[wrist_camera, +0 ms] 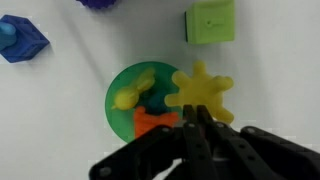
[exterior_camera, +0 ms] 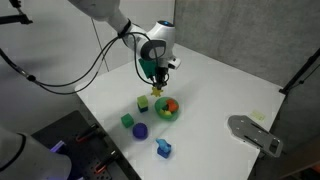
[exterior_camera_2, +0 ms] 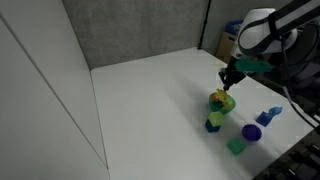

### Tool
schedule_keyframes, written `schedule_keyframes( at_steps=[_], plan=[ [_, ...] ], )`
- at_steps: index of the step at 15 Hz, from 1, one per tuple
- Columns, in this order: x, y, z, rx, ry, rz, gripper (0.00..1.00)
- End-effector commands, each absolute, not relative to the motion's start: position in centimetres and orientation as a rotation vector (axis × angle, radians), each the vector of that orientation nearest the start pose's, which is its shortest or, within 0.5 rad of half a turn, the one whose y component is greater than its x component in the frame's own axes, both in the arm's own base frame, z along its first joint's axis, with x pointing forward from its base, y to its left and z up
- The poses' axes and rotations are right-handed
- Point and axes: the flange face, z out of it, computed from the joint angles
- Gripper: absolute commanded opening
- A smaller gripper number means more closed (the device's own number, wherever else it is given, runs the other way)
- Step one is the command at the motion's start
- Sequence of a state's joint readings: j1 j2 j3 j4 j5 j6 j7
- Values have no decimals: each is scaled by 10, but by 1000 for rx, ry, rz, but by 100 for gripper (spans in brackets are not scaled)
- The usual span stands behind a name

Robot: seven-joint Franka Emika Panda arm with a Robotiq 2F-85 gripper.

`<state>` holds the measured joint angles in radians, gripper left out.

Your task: Put the round yellow toy in the bowl

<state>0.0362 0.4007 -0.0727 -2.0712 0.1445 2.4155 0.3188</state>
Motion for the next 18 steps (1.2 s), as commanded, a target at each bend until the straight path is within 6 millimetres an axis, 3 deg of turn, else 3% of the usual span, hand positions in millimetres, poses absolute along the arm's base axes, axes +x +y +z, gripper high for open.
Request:
schedule_keyframes(
  at_steps=[1, 3, 7, 11, 18],
  plan=[
    [594, -41, 228, -2999, 834, 84, 33],
    [593, -48, 230, -2991, 866, 80, 36],
    [588, -48, 243, -2984, 836, 108, 67],
    [573, -36, 270, -3001, 705, 234, 99],
    [527, -28, 339, -3156, 459, 426, 100]
  ],
)
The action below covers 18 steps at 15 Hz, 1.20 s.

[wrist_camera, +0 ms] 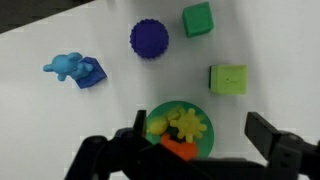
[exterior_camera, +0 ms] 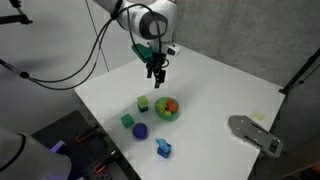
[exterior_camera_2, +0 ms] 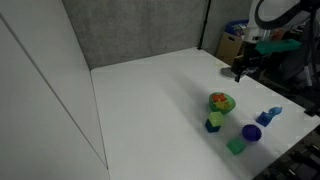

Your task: Put the round yellow toy in the bowl

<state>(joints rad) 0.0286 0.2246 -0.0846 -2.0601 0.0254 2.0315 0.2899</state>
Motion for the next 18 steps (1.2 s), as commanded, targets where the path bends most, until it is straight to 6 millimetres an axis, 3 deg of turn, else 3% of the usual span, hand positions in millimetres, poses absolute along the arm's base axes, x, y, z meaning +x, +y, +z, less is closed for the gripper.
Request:
schedule_keyframes(
  at_steps=[1, 11, 18],
  plan=[
    [516, -28, 348, -3184, 424, 429, 100],
    [412, -21, 423, -3214, 123, 202, 100],
    [385, -1, 500, -3093, 103, 224, 100]
  ],
)
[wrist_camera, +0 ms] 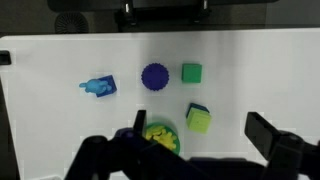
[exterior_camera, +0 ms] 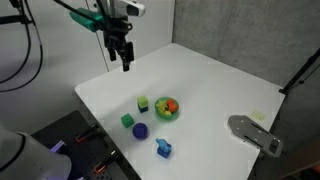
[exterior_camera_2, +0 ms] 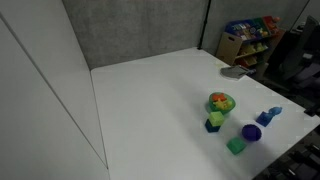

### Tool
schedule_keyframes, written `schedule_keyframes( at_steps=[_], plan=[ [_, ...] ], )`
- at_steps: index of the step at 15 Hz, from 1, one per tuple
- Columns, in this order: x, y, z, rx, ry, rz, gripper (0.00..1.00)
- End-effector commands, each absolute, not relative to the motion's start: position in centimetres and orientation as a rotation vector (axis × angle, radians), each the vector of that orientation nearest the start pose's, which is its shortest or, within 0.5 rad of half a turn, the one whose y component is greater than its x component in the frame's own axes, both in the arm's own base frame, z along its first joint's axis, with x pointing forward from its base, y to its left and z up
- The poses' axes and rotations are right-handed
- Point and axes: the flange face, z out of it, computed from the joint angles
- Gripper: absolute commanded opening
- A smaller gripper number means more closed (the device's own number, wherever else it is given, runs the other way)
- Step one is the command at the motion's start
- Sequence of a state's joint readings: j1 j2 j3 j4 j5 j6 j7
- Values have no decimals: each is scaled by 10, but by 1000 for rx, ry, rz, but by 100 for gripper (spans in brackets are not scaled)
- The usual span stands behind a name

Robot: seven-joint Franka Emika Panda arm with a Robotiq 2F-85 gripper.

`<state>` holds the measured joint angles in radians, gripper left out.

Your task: Put the round yellow toy in the bowl

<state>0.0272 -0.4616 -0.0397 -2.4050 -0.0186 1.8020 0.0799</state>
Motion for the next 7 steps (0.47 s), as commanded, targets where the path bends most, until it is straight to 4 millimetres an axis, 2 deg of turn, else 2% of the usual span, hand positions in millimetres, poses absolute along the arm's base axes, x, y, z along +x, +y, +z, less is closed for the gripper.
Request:
schedule_keyframes(
  at_steps=[1, 4, 7],
  plan=[
    [383, 1, 507, -3089, 111, 217, 100],
    [382, 7, 518, -3095, 117, 201, 100],
    [382, 7, 510, -3108, 104, 190, 100]
  ],
)
